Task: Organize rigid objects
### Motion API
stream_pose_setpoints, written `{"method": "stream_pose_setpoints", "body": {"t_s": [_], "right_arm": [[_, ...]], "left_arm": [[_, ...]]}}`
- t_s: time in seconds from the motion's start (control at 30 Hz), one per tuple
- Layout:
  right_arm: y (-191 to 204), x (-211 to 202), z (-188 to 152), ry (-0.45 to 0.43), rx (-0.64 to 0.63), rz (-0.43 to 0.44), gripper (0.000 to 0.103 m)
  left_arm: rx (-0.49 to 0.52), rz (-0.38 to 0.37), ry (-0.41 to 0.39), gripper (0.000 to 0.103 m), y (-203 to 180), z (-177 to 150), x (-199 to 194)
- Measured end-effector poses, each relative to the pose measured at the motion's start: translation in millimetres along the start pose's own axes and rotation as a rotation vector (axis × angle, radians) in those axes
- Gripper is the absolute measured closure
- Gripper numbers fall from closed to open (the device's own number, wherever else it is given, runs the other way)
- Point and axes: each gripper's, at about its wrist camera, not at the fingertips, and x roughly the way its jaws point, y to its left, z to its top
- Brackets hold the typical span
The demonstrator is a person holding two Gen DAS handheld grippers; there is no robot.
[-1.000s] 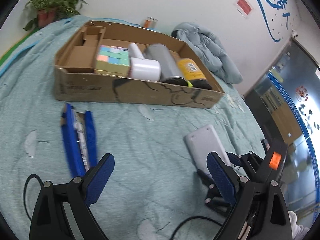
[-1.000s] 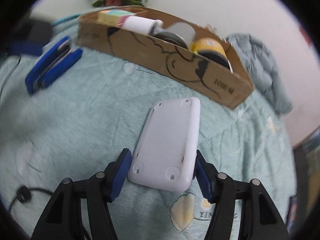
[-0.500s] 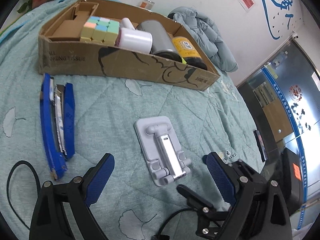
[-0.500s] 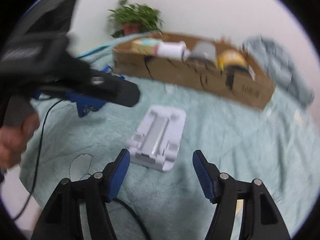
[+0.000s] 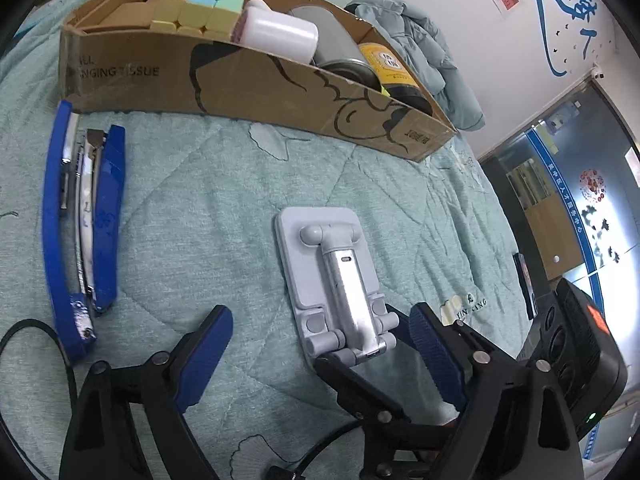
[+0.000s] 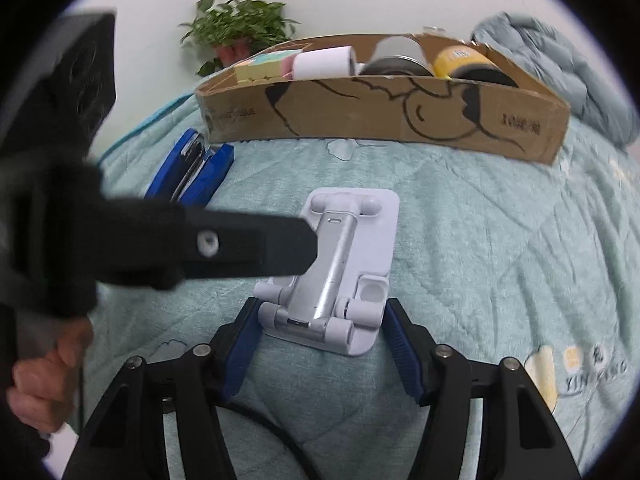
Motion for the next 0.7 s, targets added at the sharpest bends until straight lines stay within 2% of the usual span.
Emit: {"method": "stream_pose_setpoints", "body": {"t_s": [0.13, 0.27, 0.33, 0.53, 0.7], "right_arm": [[-11.5, -4.6, -0.1, 0.015, 0.092, 0.063, 0.043], [-22.6, -9.2, -3.7, 0.042, 0.207, 0.196, 0.043], [-27.2, -8.7, -3.4, 0.054, 0.240, 0.240, 0.043], [-6.7, -23.4, -11.2, 0.048, 0.208, 0.224, 0.044], [4.6, -36.5, -0.2, -0.018, 0.139, 0.200, 0.044]], "left_arm": [[0.023, -0.021, 0.028, 0.030, -5.6, -4.8, 8.9], [0.028, -0.027, 0.036, 0.043, -7.8, -9.2, 14.4], [0.024, -0.046, 0.045, 0.060, -7.1, -8.7, 15.5], [0.031, -0.045, 0.030, 0.061, -9.8, -10.0, 9.9], [0.054, -0.052, -0.044, 0.062, -18.5, -3.0, -16.5]]}}
